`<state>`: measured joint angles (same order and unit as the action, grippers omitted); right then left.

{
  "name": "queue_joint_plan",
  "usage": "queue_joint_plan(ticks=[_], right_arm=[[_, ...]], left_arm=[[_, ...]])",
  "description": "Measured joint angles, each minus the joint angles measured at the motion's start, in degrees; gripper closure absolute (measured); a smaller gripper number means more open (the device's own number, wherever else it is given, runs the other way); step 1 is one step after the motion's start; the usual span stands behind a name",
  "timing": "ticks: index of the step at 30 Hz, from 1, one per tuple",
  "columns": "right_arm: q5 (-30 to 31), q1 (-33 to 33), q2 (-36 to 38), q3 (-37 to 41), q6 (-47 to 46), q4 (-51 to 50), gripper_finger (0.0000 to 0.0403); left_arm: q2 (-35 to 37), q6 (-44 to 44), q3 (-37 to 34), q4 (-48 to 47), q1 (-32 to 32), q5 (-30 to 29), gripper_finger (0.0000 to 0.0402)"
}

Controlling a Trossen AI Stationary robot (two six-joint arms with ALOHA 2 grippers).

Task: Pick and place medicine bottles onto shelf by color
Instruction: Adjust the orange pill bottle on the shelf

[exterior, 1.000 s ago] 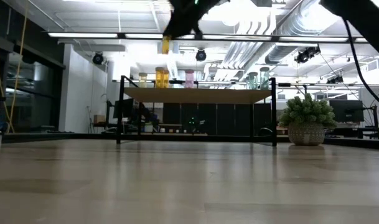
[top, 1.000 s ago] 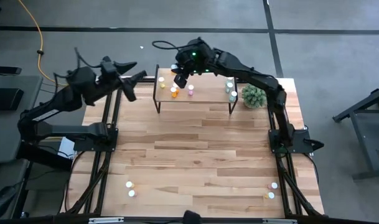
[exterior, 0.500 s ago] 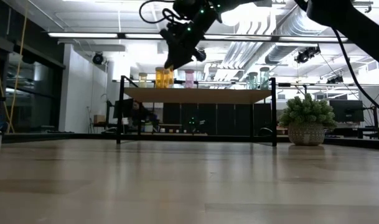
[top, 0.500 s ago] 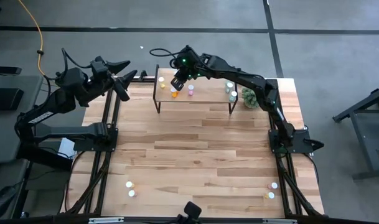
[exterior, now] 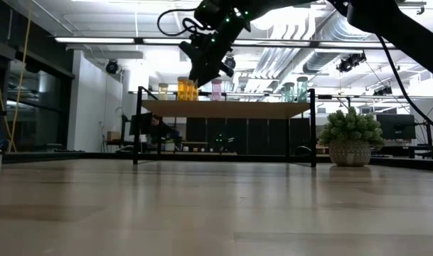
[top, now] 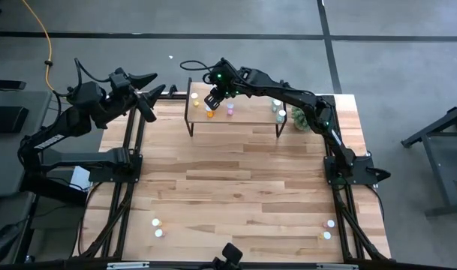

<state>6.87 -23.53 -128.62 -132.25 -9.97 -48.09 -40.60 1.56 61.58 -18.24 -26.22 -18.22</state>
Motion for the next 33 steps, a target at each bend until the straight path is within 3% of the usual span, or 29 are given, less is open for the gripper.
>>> queue_joint_plan(ticks=[33], right_arm=[[3.02,0.11,-1.81,0.0,-7.01,2.82,0.0299]], left_arm=[[0.0,-0.18,0.0,0.28,0.01,-0.42,0.017]])
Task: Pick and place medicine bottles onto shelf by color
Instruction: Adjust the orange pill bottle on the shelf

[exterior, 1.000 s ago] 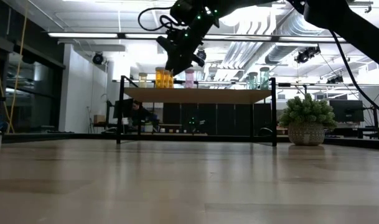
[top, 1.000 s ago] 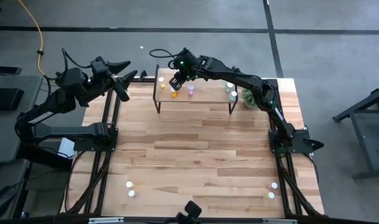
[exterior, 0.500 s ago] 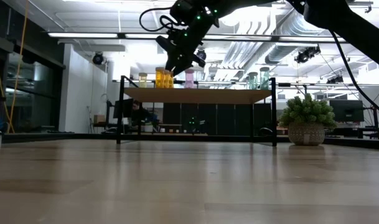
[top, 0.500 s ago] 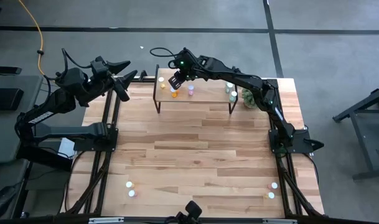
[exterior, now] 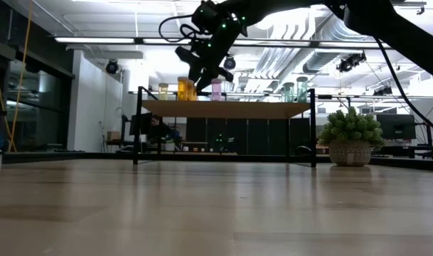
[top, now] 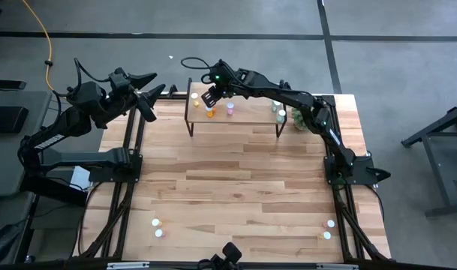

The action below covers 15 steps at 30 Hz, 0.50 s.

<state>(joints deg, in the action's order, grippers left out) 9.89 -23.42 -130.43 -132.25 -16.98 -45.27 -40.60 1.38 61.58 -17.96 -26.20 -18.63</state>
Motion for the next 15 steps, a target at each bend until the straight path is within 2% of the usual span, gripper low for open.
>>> queue_joint_plan(ticks=[12,15], right_arm=[[0.2,0.06,-0.2,0.0,0.48,-0.34,0.0298],[0.87,0.06,-0.2,0.0,0.49,-0.36,0.0285]], left_arm=[[0.0,-0.01,0.0,0.2,0.01,-0.01,0.017],[0.0,-0.01,0.0,0.2,0.01,-0.02,0.017]])
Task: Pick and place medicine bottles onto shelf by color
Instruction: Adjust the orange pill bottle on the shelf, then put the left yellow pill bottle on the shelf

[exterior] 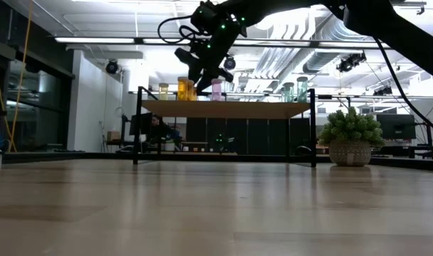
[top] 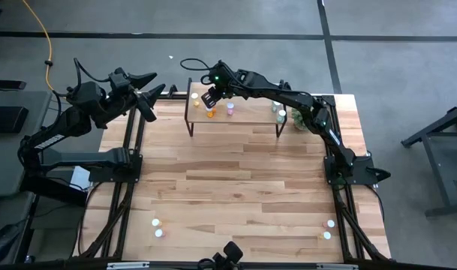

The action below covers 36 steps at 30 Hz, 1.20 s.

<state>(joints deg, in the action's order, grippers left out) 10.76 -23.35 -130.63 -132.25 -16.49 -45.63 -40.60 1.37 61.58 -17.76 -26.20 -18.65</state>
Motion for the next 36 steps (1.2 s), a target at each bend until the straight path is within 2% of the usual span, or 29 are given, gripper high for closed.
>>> queue_joint_plan(ticks=[5,10,15,36], right_arm=[[1.43,0.0,0.0,0.0,0.06,0.0,0.0231],[-0.04,-0.01,0.0,0.0,0.05,-0.02,0.017],[-0.29,0.0,0.0,0.0,-0.17,-0.02,0.0136],[-4.72,-0.16,2.48,-2.71,0.53,-1.79,0.0128]], left_arm=[[0.0,0.02,0.0,0.02,0.0,0.0,0.017],[0.0,0.04,0.02,0.0,0.0,0.0,0.017],[0.0,0.02,0.0,0.0,0.0,0.0,0.017],[0.0,-0.02,0.01,-0.04,-0.02,0.0,0.017]])
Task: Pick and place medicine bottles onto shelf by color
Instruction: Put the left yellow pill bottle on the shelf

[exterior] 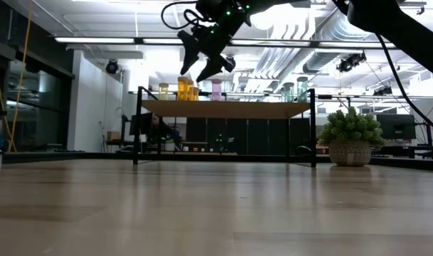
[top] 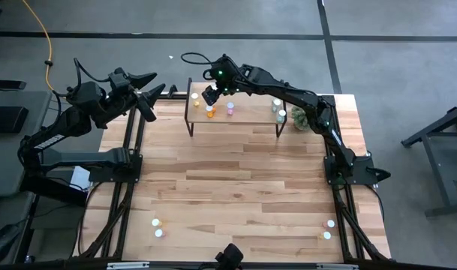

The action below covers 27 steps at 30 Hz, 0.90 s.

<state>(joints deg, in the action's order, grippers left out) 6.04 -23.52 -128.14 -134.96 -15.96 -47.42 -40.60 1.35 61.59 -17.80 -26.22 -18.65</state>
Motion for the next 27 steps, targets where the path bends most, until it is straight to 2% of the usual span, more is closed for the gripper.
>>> queue_joint_plan(ticks=[6,11,14,16,21,24,27], right_arm=[[-3.25,-0.08,4.1,0.02,5.31,-0.56,0.0128],[-6.22,1.82,10.51,0.24,11.87,-9.29,0.0128],[-6.32,4.19,14.92,4.28,13.48,-12.07,0.0128],[-6.3,6.06,18.66,9.92,13.39,-10.6,0.0128],[-6.7,10.98,31.13,32.7,6.4,7.01,0.0128],[-6.57,14.74,38.03,44.99,0.38,21.51,0.0128],[-3.96,18.64,43.08,53.29,-3.95,34.62,0.0128]], left_arm=[[-0.02,-0.01,-0.01,-0.46,0.0,0.0,0.017],[0.0,0.35,-0.01,-1.4,0.01,0.04,0.017],[0.06,2.19,-0.01,-3.68,-0.02,2.65,0.017],[0.41,3.79,-0.01,-4.49,0.0,6.83,0.017],[3.96,6.93,-3.01,-5.07,0.04,15.28,0.017],[8.73,10.76,-10.28,-1.01,0.28,17.76,0.017],[14.76,14.33,-20.18,7.67,1.48,20.06,0.017]])
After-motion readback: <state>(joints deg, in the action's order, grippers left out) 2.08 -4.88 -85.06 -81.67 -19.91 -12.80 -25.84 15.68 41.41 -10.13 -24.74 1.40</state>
